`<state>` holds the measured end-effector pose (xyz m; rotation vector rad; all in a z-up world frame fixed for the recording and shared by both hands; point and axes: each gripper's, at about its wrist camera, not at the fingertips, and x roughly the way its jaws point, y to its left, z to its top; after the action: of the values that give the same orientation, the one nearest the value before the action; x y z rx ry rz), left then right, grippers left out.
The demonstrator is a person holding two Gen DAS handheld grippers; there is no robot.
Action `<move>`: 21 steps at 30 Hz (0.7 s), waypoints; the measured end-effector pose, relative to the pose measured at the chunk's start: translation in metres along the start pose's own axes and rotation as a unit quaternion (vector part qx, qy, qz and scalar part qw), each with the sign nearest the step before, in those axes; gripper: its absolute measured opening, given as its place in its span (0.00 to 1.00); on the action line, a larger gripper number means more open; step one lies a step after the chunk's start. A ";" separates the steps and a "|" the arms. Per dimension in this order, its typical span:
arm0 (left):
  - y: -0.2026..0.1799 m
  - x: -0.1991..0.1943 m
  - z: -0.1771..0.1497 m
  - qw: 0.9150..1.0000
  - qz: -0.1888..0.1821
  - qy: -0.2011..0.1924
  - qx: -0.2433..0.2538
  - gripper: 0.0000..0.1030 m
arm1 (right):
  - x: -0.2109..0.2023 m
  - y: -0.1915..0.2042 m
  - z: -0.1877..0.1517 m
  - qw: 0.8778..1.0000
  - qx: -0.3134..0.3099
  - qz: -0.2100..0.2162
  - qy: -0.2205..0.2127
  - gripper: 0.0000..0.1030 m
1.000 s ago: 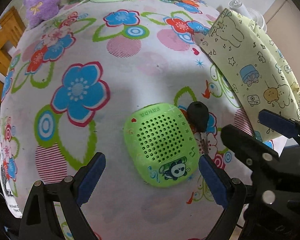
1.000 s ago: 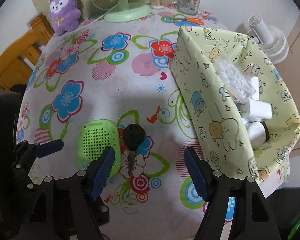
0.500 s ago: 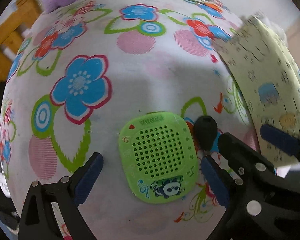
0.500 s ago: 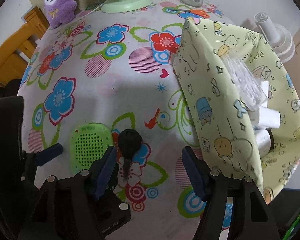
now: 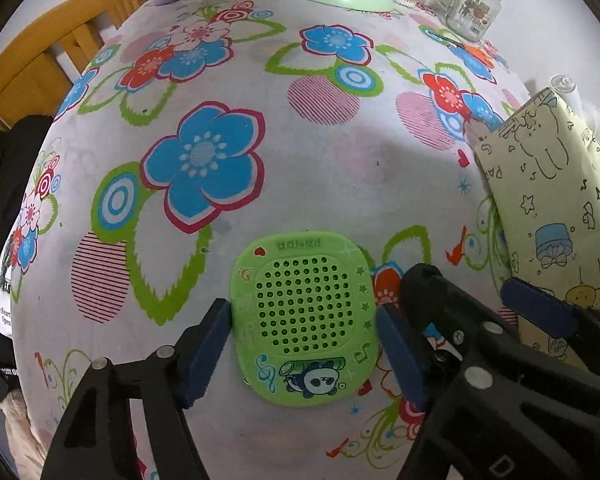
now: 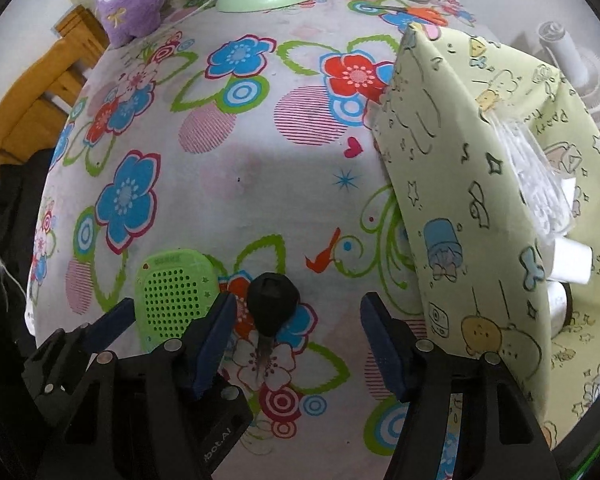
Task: Organize rigid objects
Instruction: 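Close right tool on the black key fob while left tool reaches the green speaker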
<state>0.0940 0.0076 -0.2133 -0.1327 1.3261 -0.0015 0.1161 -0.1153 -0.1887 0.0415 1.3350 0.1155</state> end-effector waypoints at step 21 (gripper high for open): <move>0.032 -0.012 -0.006 0.999 -0.004 0.023 -0.037 0.75 | 0.019 0.001 0.005 1.000 0.009 0.003 0.022 0.66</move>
<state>0.0825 0.0399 -0.2064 -0.2026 1.3712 0.0379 0.1252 -0.1121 -0.2060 0.0573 1.3791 0.1101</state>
